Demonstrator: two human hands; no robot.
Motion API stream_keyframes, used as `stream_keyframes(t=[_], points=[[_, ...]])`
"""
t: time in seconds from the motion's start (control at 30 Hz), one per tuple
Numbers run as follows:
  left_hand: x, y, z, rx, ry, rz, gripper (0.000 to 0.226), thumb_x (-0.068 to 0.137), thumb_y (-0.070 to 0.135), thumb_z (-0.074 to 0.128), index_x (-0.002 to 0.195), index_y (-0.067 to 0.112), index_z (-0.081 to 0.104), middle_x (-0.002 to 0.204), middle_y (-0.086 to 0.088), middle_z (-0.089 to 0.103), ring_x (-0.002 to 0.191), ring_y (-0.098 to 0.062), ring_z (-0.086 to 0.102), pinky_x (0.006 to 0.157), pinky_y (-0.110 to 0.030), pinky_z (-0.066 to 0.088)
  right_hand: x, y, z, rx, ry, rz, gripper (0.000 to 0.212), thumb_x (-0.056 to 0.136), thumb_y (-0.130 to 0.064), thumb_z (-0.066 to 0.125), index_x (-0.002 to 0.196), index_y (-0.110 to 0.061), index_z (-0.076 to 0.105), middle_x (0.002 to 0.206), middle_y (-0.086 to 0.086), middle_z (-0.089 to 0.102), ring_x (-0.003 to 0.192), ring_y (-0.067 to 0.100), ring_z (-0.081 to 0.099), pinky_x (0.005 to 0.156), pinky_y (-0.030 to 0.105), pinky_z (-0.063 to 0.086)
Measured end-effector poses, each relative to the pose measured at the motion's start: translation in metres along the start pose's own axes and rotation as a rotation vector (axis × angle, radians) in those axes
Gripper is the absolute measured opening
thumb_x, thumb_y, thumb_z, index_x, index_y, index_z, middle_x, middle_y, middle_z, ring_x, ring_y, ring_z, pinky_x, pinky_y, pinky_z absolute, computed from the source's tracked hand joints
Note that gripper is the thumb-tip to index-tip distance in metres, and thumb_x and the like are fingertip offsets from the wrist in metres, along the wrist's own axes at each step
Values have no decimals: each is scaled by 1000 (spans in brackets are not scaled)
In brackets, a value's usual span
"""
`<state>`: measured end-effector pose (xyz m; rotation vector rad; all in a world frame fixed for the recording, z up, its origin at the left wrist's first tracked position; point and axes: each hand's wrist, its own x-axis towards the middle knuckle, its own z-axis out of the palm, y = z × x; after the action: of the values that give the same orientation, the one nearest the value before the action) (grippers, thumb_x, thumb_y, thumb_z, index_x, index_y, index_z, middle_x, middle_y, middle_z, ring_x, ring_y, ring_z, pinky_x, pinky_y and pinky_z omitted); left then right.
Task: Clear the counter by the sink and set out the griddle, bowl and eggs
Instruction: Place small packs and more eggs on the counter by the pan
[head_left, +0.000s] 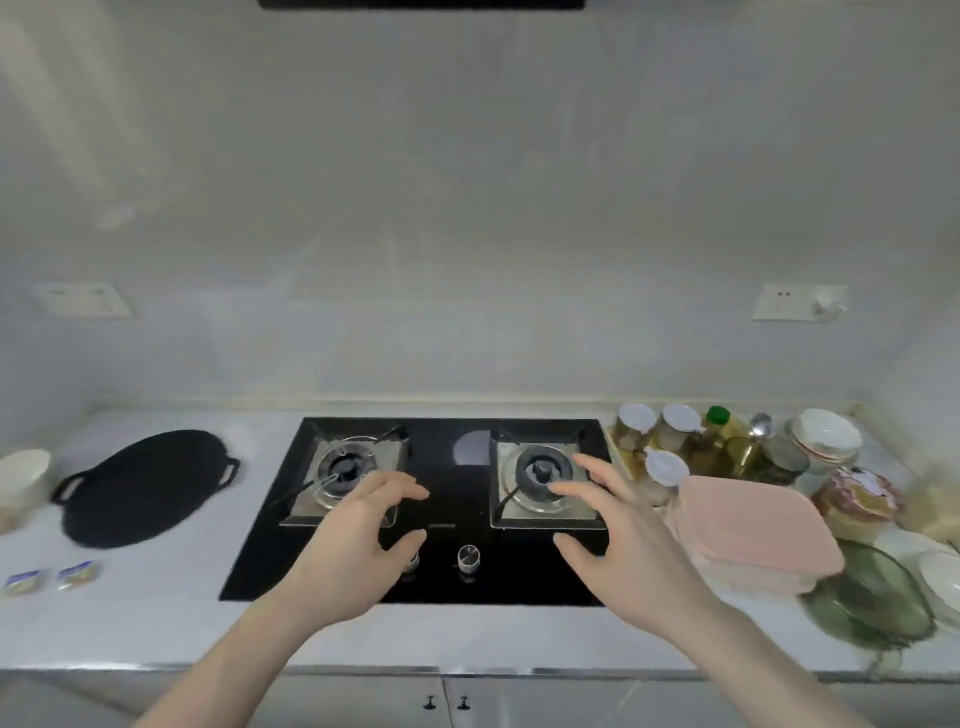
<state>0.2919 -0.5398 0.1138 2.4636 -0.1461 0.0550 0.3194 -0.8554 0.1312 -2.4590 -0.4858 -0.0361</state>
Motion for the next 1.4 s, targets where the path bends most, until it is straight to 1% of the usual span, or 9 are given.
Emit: stream_keyframes(t=[0.1,0.23,0.4,0.57,0.67,0.9,1.0,1.2,1.4], points=[[-39,-21,-15,2,101,-99,36,92,29,71,124,42,60,131,32,49,118,11,52,96,-12,44,23,-24,28,22,-90,-110,44,92,-37,67,133,-46,54,156,-29,24,146,0,26,118,29,32],[-98,-50,-31,30,199,-268,35,90,31,73,122,41,62,128,32,48,112,9,54,93,-11,44,40,-60,71,41,-219,-215,45,93,-37,67,135,-45,53,157,-28,23,145,1,27,116,26,31],[-165,-82,-58,15,306,-430,32,92,29,71,118,43,60,128,32,47,114,5,53,87,-7,42,47,-115,121,78,-383,-322,46,94,-40,64,137,-45,51,155,-31,20,140,-1,31,109,22,34],[-226,-137,-87,5,409,-538,32,90,31,72,116,45,61,128,37,47,113,9,55,93,-21,48,55,-178,174,87,-470,-401,47,94,-42,62,139,-45,49,157,-30,18,147,-2,22,119,26,28],[-256,-170,-105,-5,441,-575,34,89,28,74,115,45,62,126,36,49,113,8,54,93,-23,48,55,-217,208,80,-524,-404,47,96,-39,61,141,-42,48,157,-27,20,146,-1,23,117,22,24],[-318,-252,-152,-10,471,-650,32,89,31,72,114,47,60,126,34,48,111,8,54,95,-28,49,55,-304,302,99,-612,-388,47,92,-38,62,137,-40,52,153,-26,26,140,-1,35,110,18,31],[-331,-279,-165,-11,441,-655,30,89,36,70,114,47,60,126,33,48,112,6,55,94,-28,50,54,-324,327,98,-644,-376,47,92,-39,62,137,-41,51,153,-27,26,139,0,38,112,21,34],[-330,-329,-192,-60,451,-685,28,90,32,70,114,46,61,125,32,50,112,9,54,92,-18,46,79,-359,367,50,-690,-374,46,93,-39,60,138,-40,50,153,-25,28,140,0,35,107,16,29],[-305,-372,-214,-66,448,-742,29,90,37,68,117,44,61,128,31,50,112,6,56,95,-26,50,131,-382,402,54,-717,-391,47,94,-37,61,140,-38,50,150,-24,31,135,-1,40,105,17,33]])
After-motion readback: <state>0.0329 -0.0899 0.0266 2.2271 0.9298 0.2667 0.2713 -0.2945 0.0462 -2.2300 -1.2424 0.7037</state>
